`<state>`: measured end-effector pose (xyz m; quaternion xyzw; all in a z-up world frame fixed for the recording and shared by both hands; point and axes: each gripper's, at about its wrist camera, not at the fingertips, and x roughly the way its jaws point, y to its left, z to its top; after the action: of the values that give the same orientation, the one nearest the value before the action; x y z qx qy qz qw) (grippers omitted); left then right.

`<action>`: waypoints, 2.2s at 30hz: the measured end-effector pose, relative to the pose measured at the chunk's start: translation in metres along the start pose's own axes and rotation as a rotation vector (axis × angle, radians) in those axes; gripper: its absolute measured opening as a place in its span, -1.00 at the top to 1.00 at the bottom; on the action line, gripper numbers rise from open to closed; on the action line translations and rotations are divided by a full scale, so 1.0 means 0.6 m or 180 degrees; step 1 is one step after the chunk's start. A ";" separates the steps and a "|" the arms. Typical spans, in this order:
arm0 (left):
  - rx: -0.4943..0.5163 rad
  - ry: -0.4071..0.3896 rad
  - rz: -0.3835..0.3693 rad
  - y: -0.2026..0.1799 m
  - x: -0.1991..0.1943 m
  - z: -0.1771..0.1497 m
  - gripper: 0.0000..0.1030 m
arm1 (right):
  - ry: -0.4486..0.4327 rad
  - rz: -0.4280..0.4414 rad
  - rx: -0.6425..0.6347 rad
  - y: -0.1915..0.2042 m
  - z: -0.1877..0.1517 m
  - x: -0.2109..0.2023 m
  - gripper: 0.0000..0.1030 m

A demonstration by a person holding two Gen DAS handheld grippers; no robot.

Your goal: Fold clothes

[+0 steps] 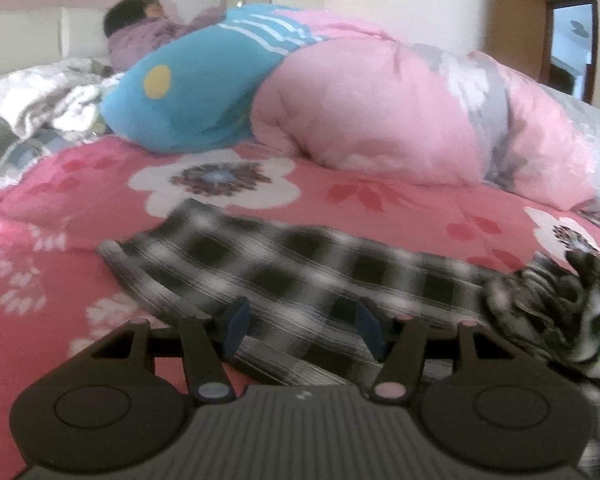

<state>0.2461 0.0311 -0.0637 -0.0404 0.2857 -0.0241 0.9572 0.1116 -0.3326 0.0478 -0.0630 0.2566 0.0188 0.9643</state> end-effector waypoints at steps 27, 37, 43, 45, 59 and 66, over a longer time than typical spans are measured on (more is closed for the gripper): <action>0.0363 -0.0102 -0.1209 -0.090 -0.048 -0.053 -0.17 | 0.0697 0.1319 0.0846 0.076 -0.006 0.098 0.99; 0.0328 -0.0067 -0.1175 -0.081 -0.047 -0.052 -0.17 | 0.0790 0.1616 0.0536 0.146 -0.059 0.018 0.95; 0.0420 0.0025 -0.1136 -0.095 -0.037 -0.057 -0.17 | 0.0463 0.1058 0.0725 0.086 0.014 0.077 -0.23; 0.0447 0.0071 -0.1132 -0.100 -0.032 -0.058 -0.16 | 0.0449 0.0910 0.0679 0.073 0.033 0.119 -0.63; 0.0471 0.0279 -0.1089 -0.103 -0.002 -0.052 -0.16 | 0.0998 0.0574 0.0671 0.043 -0.013 0.250 0.67; 0.0434 0.0248 -0.1076 -0.098 -0.004 -0.055 -0.16 | 0.0689 0.0837 0.0952 0.016 -0.013 0.170 0.80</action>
<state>0.2248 -0.0294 -0.0845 -0.0218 0.3095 -0.2054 0.9282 0.1958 -0.3239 -0.0105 0.1130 0.3646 0.0992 0.9190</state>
